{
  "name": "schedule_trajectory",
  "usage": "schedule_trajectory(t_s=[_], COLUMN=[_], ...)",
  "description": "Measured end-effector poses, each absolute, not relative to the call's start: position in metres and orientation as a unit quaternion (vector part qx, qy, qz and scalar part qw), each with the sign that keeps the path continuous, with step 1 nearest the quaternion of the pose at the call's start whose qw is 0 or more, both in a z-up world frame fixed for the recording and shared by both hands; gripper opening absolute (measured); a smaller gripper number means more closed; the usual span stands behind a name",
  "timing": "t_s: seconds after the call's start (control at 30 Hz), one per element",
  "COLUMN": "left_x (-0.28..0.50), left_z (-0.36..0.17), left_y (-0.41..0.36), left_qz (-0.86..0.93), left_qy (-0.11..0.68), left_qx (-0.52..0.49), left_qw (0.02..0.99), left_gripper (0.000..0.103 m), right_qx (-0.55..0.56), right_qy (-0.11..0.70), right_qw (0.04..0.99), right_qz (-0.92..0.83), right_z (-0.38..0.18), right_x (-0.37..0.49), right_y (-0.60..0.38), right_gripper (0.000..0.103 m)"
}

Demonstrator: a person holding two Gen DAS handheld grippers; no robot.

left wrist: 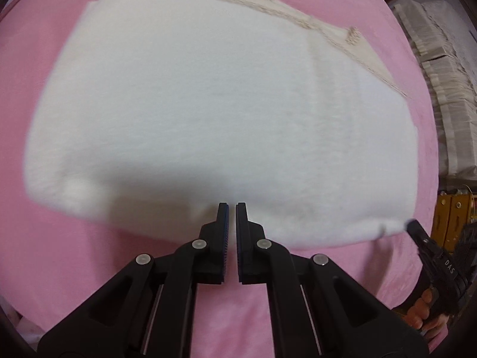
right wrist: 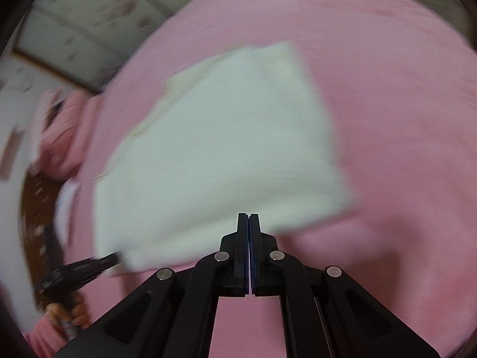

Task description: Fold large clothes

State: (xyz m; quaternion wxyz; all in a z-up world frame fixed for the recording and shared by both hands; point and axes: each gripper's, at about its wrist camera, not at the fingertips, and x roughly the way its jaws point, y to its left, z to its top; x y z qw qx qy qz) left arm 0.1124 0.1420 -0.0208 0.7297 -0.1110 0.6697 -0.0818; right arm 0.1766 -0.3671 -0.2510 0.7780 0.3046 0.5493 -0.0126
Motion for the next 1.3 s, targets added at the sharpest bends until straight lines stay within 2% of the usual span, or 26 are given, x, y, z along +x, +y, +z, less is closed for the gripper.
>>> schedule_trajectory(t_s=[0.13, 0.2, 0.3, 0.4, 0.47, 0.53, 0.6, 0.7, 0.83, 0.93, 1.07, 1.13, 1.27, 1.3], left_x=[0.128, 0.136, 0.142, 0.144, 0.147, 0.153, 0.162, 0.175, 0.173, 0.164, 0.168, 0.184, 0.223, 0.250], left_z=[-0.037, -0.049, -0.053, -0.050, -0.037, -0.033, -0.034, -0.036, -0.020, -0.016, -0.031, -0.040, -0.052, -0.069], left_y=[0.121, 0.124, 0.146, 0.164, 0.187, 0.220, 0.247, 0.269, 0.232, 0.179, 0.123, 0.120, 0.114, 0.112], left_qz=[-0.077, -0.079, -0.108, -0.129, -0.070, -0.040, 0.006, 0.043, -0.032, -0.139, -0.183, -0.163, -0.148, -0.145], left_qy=[0.687, 0.694, 0.693, 0.681, 0.652, 0.634, 0.626, 0.628, 0.617, 0.630, 0.646, 0.649, 0.634, 0.633], left_qx=[-0.112, -0.124, -0.158, -0.179, -0.146, -0.179, -0.155, -0.142, -0.123, -0.135, -0.108, -0.139, -0.179, -0.181], left_qw=[0.714, 0.705, 0.695, 0.699, 0.741, 0.751, 0.764, 0.764, 0.777, 0.752, 0.733, 0.730, 0.738, 0.739], left_gripper=[0.002, 0.002, 0.001, 0.001, 0.001, 0.001, 0.001, 0.001, 0.002, 0.002, 0.002, 0.002, 0.002, 0.002], right_qx=[0.298, 0.258, 0.233, 0.256, 0.283, 0.267, 0.259, 0.268, 0.155, 0.207, 0.270, 0.262, 0.330, 0.334], right_qy=[0.596, 0.625, 0.621, 0.608, 0.592, 0.577, 0.566, 0.560, 0.572, 0.569, 0.623, 0.621, 0.587, 0.581], right_qw=[0.736, 0.723, 0.735, 0.744, 0.749, 0.772, 0.776, 0.774, 0.798, 0.795, 0.713, 0.717, 0.723, 0.726], right_qz=[0.120, 0.144, 0.142, 0.111, 0.085, -0.003, -0.097, -0.124, -0.113, 0.041, 0.177, 0.178, 0.157, 0.155], right_z=[-0.284, -0.305, -0.311, -0.312, -0.310, -0.303, -0.296, -0.286, -0.261, -0.256, -0.295, -0.304, -0.314, -0.316], right_x=[0.241, 0.264, 0.285, 0.301, 0.299, 0.291, 0.278, 0.268, 0.277, 0.278, 0.274, 0.278, 0.317, 0.332], right_y=[-0.267, -0.226, -0.215, -0.256, -0.298, -0.345, -0.391, -0.418, -0.369, -0.307, -0.218, -0.199, -0.202, -0.204], right_gripper=[0.000, 0.000, 0.000, 0.000, 0.000, 0.000, 0.000, 0.000, 0.000, 0.000, 0.000, 0.000, 0.000, 0.000])
